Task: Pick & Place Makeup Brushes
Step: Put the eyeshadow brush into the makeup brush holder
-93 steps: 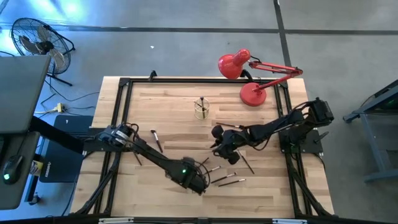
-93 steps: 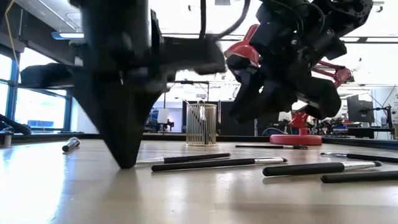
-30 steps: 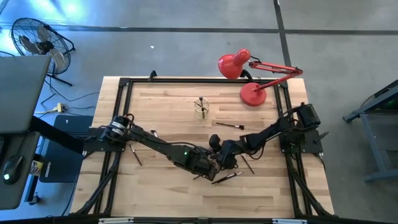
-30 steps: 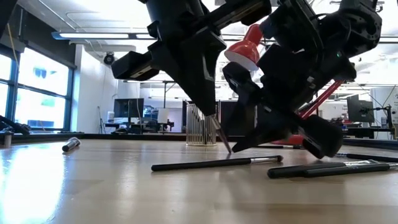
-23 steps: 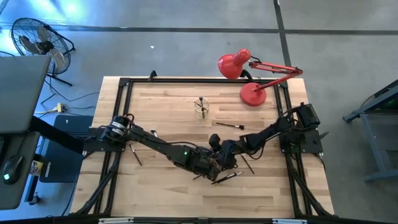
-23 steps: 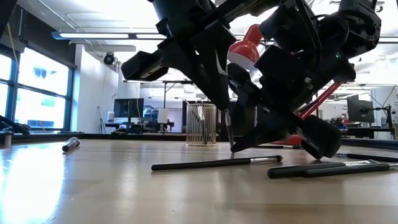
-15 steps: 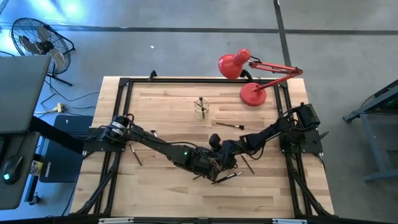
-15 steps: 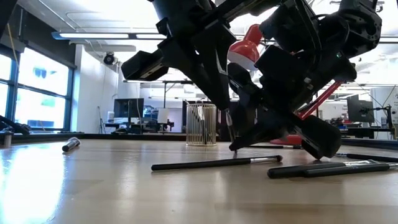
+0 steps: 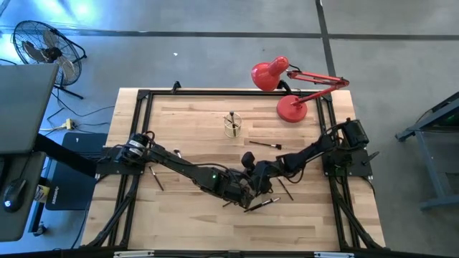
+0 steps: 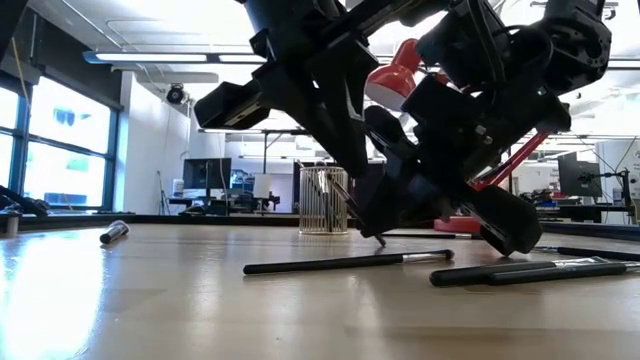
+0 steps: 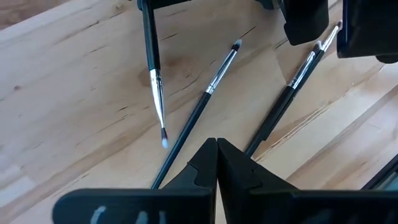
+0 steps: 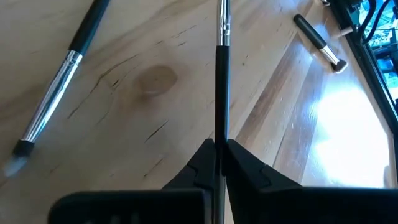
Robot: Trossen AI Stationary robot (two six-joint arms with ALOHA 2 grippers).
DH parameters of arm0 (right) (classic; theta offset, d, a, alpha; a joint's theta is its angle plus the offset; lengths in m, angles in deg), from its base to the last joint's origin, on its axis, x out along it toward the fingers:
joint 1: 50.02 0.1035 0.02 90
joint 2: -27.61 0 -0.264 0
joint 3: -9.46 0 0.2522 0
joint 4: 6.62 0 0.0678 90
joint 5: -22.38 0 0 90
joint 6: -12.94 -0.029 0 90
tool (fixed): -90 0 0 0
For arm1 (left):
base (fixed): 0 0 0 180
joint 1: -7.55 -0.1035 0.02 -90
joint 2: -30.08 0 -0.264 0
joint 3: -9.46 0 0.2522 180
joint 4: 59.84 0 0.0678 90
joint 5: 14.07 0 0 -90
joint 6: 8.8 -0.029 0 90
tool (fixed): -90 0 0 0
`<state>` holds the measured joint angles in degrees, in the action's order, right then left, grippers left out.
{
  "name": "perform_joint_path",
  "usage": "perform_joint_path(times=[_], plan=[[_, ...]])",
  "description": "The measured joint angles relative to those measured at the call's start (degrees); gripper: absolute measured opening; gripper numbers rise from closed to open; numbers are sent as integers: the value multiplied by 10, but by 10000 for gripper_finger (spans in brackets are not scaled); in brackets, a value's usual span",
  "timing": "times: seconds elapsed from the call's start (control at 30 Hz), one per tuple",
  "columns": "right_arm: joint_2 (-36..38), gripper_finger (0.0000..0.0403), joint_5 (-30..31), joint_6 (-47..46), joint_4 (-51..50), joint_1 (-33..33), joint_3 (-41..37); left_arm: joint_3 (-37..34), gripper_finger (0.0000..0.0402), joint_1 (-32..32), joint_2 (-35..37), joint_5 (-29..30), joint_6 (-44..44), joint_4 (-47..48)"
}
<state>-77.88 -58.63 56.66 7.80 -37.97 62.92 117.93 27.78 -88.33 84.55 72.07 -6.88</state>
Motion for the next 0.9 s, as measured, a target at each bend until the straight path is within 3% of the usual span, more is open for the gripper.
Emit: perform_joint_path(times=[0.33,0.47,0.7,0.8,0.9], plan=[[0,11,-2,-3,0,-12,0,2,1,0,10,-6,5,89],[0,15,0,-23,5,-12,-1,0,2,0,26,-1,-8,169],[-1,15,37,-86,22,-12,-1,-5,38,9,58,84,-42,323],[-1,13,65,-115,23,-12,-1,-66,52,19,105,116,-57,368],[-1,17,103,-168,23,-12,2,-153,57,21,167,134,-73,307]])
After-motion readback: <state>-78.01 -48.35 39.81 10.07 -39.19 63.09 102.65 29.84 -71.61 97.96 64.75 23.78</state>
